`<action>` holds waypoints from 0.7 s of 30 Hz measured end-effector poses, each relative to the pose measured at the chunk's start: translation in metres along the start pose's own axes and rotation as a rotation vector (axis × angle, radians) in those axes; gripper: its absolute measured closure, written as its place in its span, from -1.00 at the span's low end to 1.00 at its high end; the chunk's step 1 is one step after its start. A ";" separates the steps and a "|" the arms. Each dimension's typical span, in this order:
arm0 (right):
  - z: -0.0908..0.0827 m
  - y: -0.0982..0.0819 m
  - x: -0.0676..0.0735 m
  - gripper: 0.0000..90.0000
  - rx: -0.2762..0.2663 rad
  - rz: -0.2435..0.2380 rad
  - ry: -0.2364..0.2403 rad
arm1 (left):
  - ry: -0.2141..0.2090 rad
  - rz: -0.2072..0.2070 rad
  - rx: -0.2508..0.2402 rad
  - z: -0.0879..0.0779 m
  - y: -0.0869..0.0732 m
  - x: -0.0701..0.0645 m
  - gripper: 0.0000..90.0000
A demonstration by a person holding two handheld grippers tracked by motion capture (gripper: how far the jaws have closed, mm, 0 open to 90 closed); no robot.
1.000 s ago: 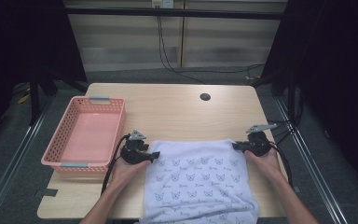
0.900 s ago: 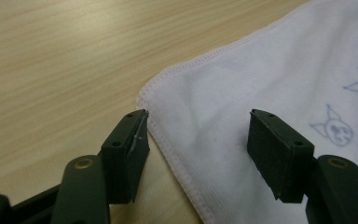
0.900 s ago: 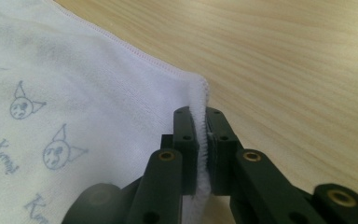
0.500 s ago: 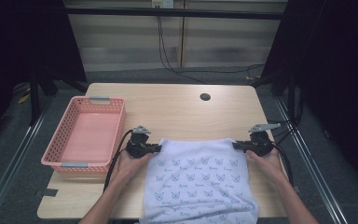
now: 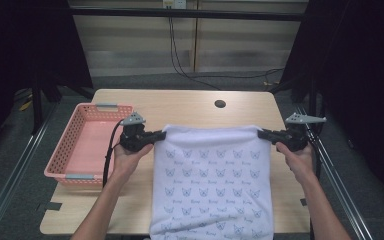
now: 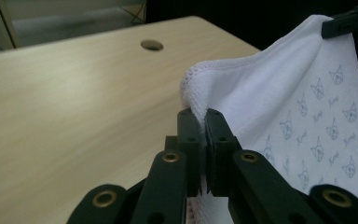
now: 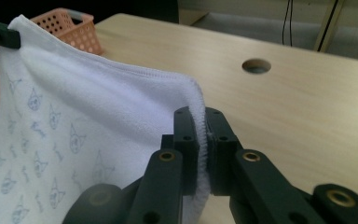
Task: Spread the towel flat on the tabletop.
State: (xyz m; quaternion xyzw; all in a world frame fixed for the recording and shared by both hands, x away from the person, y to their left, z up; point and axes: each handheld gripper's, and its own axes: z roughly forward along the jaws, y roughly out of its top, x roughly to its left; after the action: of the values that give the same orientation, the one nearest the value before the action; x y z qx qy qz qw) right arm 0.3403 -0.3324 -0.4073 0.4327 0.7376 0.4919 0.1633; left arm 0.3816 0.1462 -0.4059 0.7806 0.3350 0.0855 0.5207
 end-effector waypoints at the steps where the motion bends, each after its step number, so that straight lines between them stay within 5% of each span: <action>1: -0.001 0.005 -0.001 0.90 -0.010 0.000 0.000 | 0.003 0.007 -0.010 0.000 0.005 0.001 0.93; 21: -0.003 0.097 -0.020 0.91 -0.098 -0.041 -0.079 | 0.061 0.036 -0.118 0.000 0.092 0.019 0.93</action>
State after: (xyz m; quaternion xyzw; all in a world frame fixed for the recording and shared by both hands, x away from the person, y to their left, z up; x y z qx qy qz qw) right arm 0.3963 -0.3366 -0.3256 0.4280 0.7145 0.5065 0.2232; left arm 0.4362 0.1363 -0.3305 0.7513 0.3310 0.1380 0.5540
